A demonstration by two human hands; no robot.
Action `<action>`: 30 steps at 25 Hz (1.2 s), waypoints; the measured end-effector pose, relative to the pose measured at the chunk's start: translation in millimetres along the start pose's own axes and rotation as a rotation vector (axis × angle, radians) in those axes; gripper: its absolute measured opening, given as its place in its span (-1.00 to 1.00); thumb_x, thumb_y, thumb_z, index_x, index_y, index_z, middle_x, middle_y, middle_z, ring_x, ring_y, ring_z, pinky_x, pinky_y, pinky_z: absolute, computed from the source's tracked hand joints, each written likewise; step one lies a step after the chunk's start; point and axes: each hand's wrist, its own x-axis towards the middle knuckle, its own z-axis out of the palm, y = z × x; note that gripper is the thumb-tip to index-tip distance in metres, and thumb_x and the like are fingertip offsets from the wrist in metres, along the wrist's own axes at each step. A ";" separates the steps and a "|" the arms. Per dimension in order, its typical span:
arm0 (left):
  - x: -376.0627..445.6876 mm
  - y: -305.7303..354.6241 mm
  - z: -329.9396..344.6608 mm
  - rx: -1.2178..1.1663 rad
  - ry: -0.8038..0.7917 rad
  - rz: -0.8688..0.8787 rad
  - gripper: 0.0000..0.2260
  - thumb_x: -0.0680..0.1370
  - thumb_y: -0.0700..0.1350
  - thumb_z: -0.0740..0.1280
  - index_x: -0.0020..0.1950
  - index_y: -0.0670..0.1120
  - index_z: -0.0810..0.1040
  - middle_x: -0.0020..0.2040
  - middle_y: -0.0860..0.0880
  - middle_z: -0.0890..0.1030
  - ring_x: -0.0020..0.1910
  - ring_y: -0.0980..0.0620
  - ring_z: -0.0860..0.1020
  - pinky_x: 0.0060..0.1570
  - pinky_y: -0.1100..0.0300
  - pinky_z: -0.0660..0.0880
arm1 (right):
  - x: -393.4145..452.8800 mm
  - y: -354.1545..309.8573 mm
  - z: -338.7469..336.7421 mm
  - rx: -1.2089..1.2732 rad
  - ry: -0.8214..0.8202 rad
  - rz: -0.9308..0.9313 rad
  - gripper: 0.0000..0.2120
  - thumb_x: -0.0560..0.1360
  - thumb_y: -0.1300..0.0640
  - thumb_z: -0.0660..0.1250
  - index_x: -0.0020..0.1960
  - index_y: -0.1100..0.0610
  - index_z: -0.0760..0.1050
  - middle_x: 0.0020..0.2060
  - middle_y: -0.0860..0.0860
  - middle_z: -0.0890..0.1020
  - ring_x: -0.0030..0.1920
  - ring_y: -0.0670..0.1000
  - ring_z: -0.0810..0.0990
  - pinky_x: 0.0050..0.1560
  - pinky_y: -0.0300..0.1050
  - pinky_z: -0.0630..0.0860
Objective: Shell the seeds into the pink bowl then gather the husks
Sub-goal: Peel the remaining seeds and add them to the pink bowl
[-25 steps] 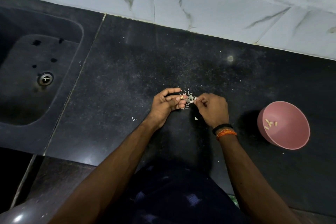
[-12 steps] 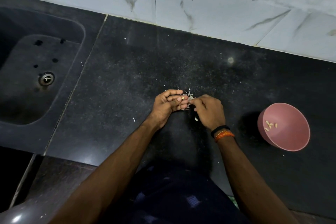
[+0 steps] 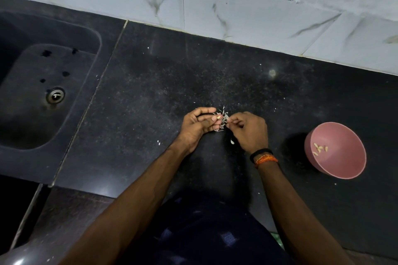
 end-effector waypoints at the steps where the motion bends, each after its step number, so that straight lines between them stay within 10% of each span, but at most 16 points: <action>1: 0.1 0.9 1.1 0.001 0.013 -0.004 -0.75 0.55 -0.38 0.37 0.23 -0.29 0.55 0.02 -0.25 0.70 -0.09 -0.05 0.70 -0.06 0.13 0.64 | -0.7 0.2 0.3 0.000 -0.020 -0.010 -0.87 0.47 0.22 0.49 -0.01 0.06 0.73 -0.11 -0.01 0.70 -0.12 -0.02 0.66 0.02 0.01 0.63; 14: 10.9 17.3 21.8 0.107 0.033 -0.005 -0.74 0.55 -0.36 0.38 0.24 -0.31 0.54 0.03 -0.21 0.71 -0.04 -0.04 0.69 -0.01 0.15 0.64 | -5.2 1.0 -0.2 0.047 0.095 0.056 -0.83 0.45 0.05 0.51 -0.27 0.11 0.71 -0.04 -0.12 0.60 -0.13 -0.13 0.57 -0.10 -0.21 0.47; 30: 11.0 14.1 39.2 0.219 0.083 0.062 -0.60 0.40 -0.44 0.50 0.20 -0.23 0.55 -0.04 -0.23 0.72 -0.05 -0.11 0.70 0.06 0.03 0.63 | -0.5 7.8 -6.8 0.721 -0.014 0.357 -0.66 0.54 0.46 0.30 0.19 0.14 0.61 -0.02 0.11 0.73 -0.01 0.02 0.75 0.10 0.02 0.68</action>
